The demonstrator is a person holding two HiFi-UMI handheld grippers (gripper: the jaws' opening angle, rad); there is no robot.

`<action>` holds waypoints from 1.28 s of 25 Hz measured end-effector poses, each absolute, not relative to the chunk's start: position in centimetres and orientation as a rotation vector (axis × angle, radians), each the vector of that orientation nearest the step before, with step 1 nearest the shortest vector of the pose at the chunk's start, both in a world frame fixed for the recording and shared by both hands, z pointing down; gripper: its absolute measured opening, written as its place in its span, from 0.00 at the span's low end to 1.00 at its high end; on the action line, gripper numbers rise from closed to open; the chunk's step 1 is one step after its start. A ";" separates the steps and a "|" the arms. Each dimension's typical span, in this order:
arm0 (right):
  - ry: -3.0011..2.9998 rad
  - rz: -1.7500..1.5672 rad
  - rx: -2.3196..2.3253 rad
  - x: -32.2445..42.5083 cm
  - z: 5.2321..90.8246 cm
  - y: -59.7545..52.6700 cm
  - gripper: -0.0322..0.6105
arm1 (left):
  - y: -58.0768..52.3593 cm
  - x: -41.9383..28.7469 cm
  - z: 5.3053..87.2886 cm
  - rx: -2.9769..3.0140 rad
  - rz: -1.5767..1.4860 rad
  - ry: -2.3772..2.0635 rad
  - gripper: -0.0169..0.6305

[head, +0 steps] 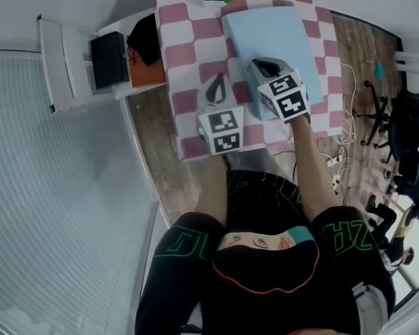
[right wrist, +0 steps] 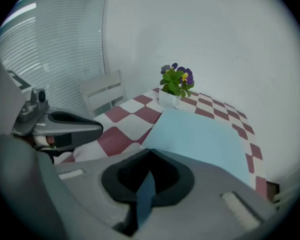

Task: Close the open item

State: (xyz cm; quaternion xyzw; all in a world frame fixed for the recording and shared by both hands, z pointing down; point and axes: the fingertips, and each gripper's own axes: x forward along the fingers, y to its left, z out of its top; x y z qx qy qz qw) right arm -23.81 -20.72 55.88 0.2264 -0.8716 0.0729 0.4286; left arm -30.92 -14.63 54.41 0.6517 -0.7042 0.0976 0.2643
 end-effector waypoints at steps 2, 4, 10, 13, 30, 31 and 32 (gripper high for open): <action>-2.207 0.214 0.623 -23.0 54.8 -21.0 0.05 | -14.8 -30.5 53.5 1.779 0.258 -1.913 0.04; -2.238 0.226 0.679 -21.7 53.7 -21.2 0.05 | -15.0 -29.8 52.2 1.810 0.225 -1.910 0.04; -2.373 0.356 0.832 -17.0 49.7 -21.6 0.05 | -16.3 -26.8 46.9 1.922 0.034 -1.870 0.04; -2.429 0.411 0.937 -14.1 47.4 -22.2 0.05 | -16.8 -25.0 45.0 1.958 0.032 -1.832 0.04; -2.512 0.103 1.413 5.2 34.4 -24.1 0.05 | -21.7 -8.6 32.1 2.446 -0.004 -1.701 0.04; -2.502 0.076 1.448 6.5 33.6 -24.0 0.05 | -21.8 -7.3 31.0 2.483 -0.026 -1.681 0.04; -2.491 0.054 1.485 7.8 32.8 -23.9 0.05 | -21.9 -6.1 30.1 2.519 -0.028 -1.673 0.04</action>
